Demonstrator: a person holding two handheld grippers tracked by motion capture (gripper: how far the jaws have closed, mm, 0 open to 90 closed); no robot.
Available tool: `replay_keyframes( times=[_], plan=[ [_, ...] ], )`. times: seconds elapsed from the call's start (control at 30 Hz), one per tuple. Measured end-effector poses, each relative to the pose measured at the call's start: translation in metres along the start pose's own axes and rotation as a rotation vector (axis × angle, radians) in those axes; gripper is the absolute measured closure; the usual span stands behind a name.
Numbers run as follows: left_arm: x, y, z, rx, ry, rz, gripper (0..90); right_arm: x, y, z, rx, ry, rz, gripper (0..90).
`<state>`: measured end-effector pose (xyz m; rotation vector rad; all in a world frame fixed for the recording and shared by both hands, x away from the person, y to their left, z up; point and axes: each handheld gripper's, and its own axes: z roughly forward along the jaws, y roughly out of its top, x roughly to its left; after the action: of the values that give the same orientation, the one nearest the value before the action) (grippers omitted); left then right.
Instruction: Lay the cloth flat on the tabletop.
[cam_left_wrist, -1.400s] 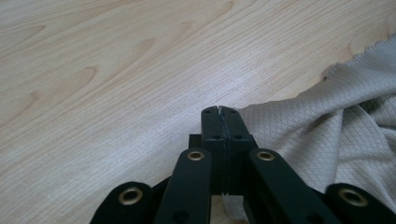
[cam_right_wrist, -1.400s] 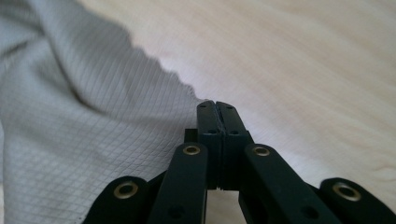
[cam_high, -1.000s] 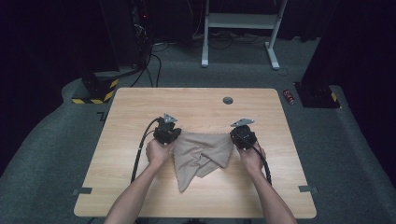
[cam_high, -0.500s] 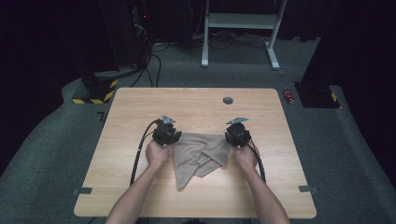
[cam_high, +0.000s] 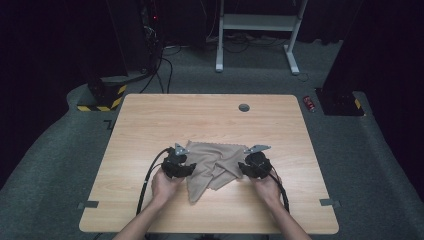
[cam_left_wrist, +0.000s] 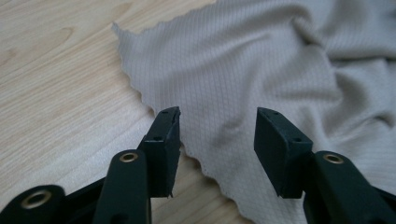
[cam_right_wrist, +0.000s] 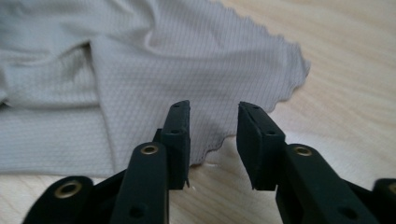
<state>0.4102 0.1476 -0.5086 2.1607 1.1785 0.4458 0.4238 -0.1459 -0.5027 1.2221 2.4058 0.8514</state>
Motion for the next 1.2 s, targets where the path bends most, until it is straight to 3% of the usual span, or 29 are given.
replay_keyframes(
  times=[0.1, 0.23, 0.33, 0.47, 0.63, 0.77, 0.87, 0.97, 1.1, 1.2],
  plan=[
    [0.001, -0.001, 0.004, 0.005, 0.019, 0.000, 48.9, 0.001, -0.001, 0.005, 0.012, -0.006, -0.002, 68.5],
    [0.004, 0.001, 0.007, -0.008, 0.018, 0.011, 53.2, 0.005, 0.002, 0.007, 0.022, -0.006, -0.059, 88.6],
    [0.005, 0.003, 0.007, -0.006, 0.012, 0.032, 63.6, 0.006, 0.005, 0.008, 0.035, -0.018, -0.081, 89.7],
    [0.012, 0.006, 0.010, -0.001, 0.025, 0.033, 69.2, -0.005, 0.010, 0.005, 0.025, -0.044, -0.061, 89.8],
    [0.023, 0.016, 0.017, 0.007, 0.071, 0.018, 63.7, -0.020, 0.025, -0.003, -0.014, -0.095, -0.017, 89.9],
    [0.027, 0.021, 0.021, 0.021, 0.103, -0.010, 52.8, -0.022, 0.036, 0.009, -0.009, -0.134, -0.016, 89.2],
    [0.027, 0.017, 0.013, 0.000, 0.087, -0.022, 49.0, -0.021, 0.036, 0.013, -0.006, -0.119, 0.008, 80.6],
    [0.021, 0.006, -0.003, -0.047, 0.047, -0.039, 47.3, -0.016, 0.028, 0.001, -0.051, -0.087, 0.014, 76.4],
    [0.009, -0.011, -0.020, -0.076, 0.000, -0.023, 45.6, -0.004, 0.013, -0.017, -0.089, -0.026, -0.013, 74.9],
    [0.004, -0.023, -0.020, -0.065, 0.012, -0.007, 44.5, 0.007, 0.002, -0.020, -0.089, 0.009, -0.035, 71.0]
  ],
)
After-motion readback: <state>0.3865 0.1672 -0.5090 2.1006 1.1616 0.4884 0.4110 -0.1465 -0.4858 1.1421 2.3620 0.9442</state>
